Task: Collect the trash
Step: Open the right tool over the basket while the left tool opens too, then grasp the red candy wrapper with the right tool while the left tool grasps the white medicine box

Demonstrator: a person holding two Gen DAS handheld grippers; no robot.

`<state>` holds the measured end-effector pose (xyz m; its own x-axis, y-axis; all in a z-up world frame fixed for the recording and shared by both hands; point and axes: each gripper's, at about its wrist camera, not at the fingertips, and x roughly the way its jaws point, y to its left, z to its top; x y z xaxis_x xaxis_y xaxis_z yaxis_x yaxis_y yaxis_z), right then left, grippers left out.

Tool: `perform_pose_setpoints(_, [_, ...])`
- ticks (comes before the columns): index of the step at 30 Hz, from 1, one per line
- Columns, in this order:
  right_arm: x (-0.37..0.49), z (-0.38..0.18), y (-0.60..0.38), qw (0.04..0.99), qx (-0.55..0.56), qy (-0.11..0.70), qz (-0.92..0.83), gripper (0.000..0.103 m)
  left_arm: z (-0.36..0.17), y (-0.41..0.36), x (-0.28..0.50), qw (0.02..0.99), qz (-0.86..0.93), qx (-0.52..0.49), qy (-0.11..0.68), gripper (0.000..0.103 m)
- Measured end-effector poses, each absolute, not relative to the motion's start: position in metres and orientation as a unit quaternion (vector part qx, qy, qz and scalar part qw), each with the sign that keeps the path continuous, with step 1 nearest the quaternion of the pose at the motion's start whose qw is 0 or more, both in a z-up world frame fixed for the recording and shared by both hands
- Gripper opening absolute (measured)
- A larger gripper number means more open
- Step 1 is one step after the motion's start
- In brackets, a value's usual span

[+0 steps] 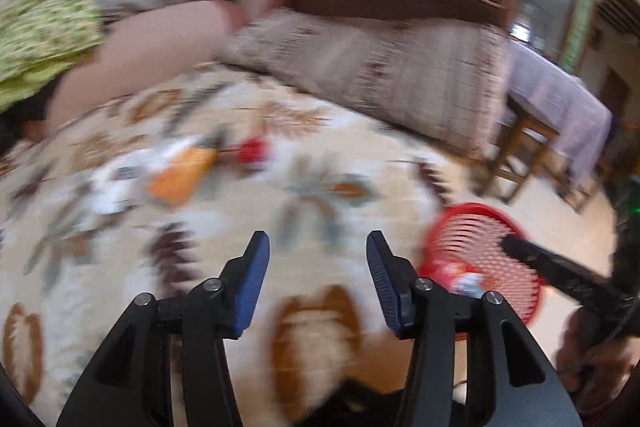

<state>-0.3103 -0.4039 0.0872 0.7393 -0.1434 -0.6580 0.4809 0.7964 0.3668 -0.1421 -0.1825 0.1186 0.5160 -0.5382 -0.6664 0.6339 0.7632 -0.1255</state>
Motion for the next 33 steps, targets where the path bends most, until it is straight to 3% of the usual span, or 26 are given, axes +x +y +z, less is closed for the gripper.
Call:
perform_pose_setpoints(4, [-0.262, 0.094, -0.364, 0.907, 0.234, 0.328, -0.124, 0.044, 0.099, -0.12, -0.105, 0.895, -0.249, 0.055, 0.365, 0.05])
perform_pose_setpoints(8, [-0.205, 0.103, -0.336, 0.918, 0.208, 0.328, -0.085, 0.055, 0.083, -0.063, -0.067, 0.906, -0.182, 0.008, 0.381, 0.05])
perform_pose_setpoints(12, [-0.14, 0.102, -0.323, 0.923, 0.171, 0.335, -0.088, 0.058, 0.066, -0.021, -0.039, 0.924, -0.1, -0.014, 0.369, 0.05])
perform_pose_setpoints(23, [-0.006, 0.04, -0.346, 0.874, 0.247, 0.381, -0.173, 0.06, 0.038, -0.006, -0.017, 0.917, -0.078, -0.052, 0.388, 0.05])
perform_pose_setpoints(25, [0.002, 0.03, -0.347, 0.863, 0.269, 0.383, -0.19, 0.057, 0.034, -0.005, -0.013, 0.912, -0.082, -0.061, 0.397, 0.05])
perform_pose_setpoints(27, [0.008, 0.02, -0.347, 0.86, 0.272, 0.386, -0.195, 0.046, 0.032, -0.003, -0.01, 0.908, -0.085, -0.068, 0.405, 0.05])
perform_pose_setpoints(33, [0.0, 0.019, -0.346, 0.868, 0.288, 0.356, -0.194, 0.038, 0.032, -0.009, -0.002, 0.902, -0.101, -0.075, 0.414, 0.052])
